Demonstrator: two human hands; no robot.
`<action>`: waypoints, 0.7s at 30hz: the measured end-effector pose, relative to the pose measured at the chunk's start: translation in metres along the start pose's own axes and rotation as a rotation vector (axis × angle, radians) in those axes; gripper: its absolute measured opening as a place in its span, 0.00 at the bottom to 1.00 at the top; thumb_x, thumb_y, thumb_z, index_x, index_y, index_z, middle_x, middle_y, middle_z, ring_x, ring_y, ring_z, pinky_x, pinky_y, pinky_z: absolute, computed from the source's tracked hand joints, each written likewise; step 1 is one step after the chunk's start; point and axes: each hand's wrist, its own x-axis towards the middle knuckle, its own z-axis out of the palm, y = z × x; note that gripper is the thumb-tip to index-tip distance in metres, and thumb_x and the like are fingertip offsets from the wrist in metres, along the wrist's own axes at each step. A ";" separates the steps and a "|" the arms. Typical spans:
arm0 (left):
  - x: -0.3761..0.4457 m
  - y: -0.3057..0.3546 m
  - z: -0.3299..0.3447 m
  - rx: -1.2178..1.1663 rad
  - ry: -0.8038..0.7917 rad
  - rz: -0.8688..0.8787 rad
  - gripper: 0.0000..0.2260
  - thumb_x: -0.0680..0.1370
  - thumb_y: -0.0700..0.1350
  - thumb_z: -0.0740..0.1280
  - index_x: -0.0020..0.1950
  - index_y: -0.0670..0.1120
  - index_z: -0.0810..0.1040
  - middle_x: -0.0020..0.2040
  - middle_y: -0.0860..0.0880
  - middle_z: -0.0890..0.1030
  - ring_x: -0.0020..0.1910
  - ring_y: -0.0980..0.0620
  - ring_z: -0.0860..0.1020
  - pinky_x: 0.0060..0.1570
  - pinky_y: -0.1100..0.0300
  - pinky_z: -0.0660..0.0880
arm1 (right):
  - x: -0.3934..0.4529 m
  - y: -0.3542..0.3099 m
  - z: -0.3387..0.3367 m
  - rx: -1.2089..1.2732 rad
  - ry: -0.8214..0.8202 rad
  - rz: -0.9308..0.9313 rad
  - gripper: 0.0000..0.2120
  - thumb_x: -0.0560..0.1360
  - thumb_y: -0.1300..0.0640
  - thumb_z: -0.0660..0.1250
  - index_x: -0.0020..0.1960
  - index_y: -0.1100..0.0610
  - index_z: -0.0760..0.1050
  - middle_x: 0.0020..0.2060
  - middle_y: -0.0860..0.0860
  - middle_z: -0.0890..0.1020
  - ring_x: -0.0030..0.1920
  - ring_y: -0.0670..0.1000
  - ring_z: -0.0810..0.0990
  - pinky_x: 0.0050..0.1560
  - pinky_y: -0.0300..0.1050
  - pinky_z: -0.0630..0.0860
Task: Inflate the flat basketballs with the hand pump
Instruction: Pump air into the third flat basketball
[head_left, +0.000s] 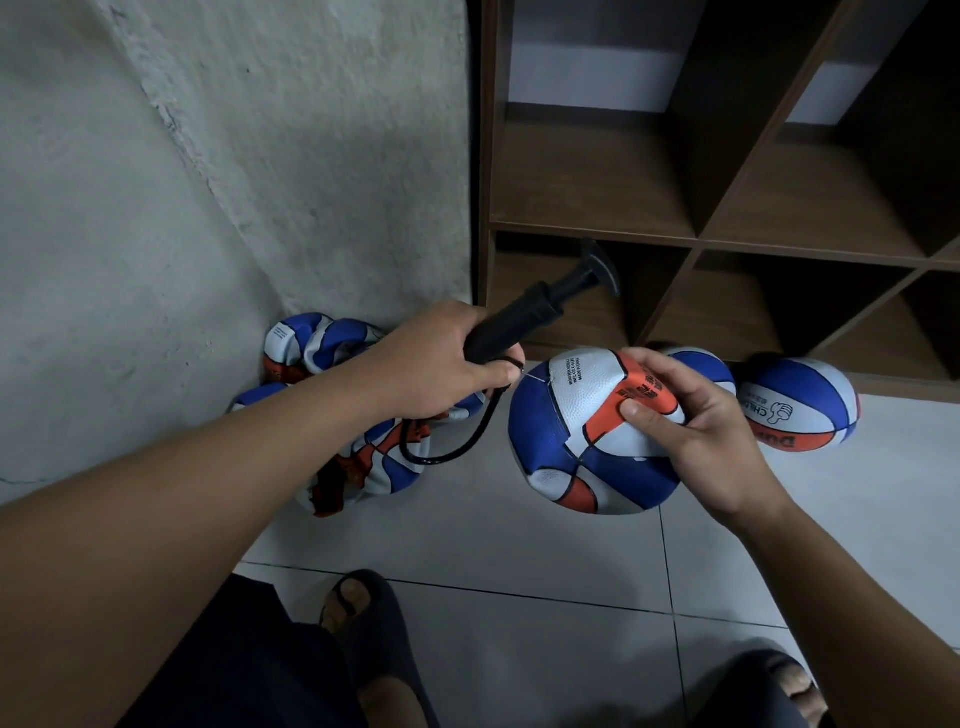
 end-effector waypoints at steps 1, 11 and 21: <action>0.001 0.000 0.000 0.017 0.010 0.005 0.02 0.81 0.49 0.75 0.53 0.54 0.85 0.39 0.58 0.84 0.39 0.61 0.82 0.42 0.68 0.75 | 0.000 -0.001 0.000 -0.004 -0.001 -0.001 0.24 0.80 0.67 0.73 0.72 0.51 0.79 0.60 0.49 0.87 0.60 0.50 0.86 0.56 0.38 0.81; 0.000 -0.002 0.003 0.040 0.035 0.031 0.02 0.80 0.48 0.75 0.52 0.54 0.85 0.37 0.58 0.83 0.37 0.60 0.81 0.40 0.67 0.76 | 0.002 -0.003 0.001 -0.022 -0.004 -0.005 0.23 0.80 0.67 0.73 0.72 0.51 0.80 0.58 0.48 0.88 0.58 0.49 0.86 0.55 0.38 0.81; 0.002 -0.008 0.003 -0.026 0.017 -0.004 0.03 0.81 0.52 0.74 0.54 0.57 0.84 0.46 0.49 0.87 0.46 0.49 0.86 0.52 0.41 0.84 | 0.002 -0.001 0.001 0.015 0.009 0.010 0.23 0.80 0.67 0.72 0.72 0.51 0.80 0.58 0.49 0.88 0.58 0.49 0.87 0.55 0.38 0.81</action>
